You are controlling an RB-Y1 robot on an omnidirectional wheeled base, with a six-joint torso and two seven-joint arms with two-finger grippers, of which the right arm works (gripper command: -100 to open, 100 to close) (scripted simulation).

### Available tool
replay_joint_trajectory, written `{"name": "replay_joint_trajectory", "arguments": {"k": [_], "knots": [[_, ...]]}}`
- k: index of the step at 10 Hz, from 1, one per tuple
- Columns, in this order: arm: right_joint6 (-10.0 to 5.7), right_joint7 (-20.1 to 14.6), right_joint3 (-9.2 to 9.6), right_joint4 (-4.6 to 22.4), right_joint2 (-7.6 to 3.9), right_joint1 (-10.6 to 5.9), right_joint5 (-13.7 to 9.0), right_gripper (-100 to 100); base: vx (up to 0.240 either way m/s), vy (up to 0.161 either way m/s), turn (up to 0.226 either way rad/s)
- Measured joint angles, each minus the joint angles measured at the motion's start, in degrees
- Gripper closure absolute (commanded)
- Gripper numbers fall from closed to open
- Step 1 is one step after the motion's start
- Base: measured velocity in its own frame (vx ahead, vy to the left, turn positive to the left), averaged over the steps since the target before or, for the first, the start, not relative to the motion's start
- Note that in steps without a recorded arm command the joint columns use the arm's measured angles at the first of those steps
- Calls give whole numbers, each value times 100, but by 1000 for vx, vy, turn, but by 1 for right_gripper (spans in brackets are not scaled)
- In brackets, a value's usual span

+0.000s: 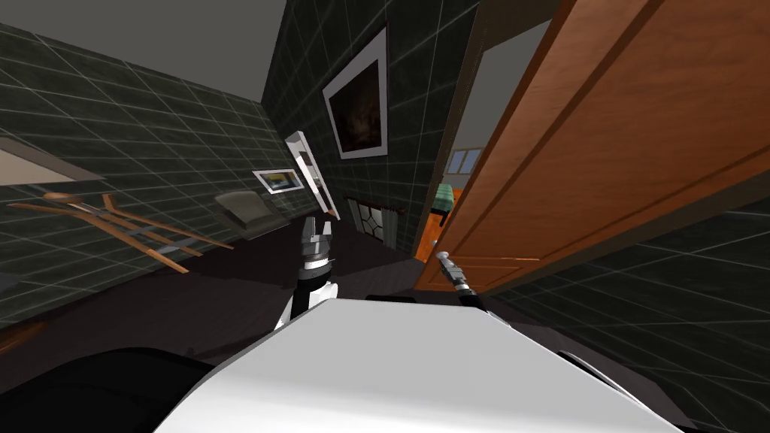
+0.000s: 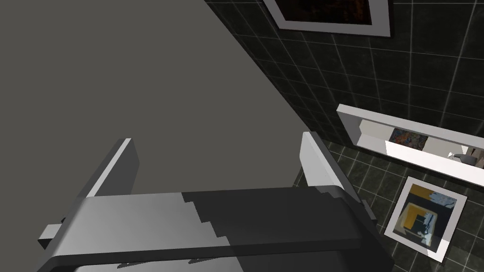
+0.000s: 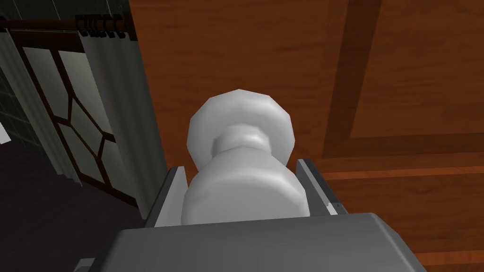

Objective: Pull the door open

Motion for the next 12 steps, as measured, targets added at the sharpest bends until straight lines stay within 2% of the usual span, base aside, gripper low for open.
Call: {"name": "replay_joint_trajectory", "arguments": {"k": [2,4,8,9,12], "knots": [[-182,-185,163,97,-93,21,86,100,-156,-59,45],[-221,-227,200,99,-123,78,109,100,-186,-67,174],[-577,-430,321,313,-213,96,212,100,-216,-88,149],[-599,-451,339,222,-272,177,227,100,-203,-83,139],[-813,-583,426,344,-339,221,298,100,-194,-81,117]]}}
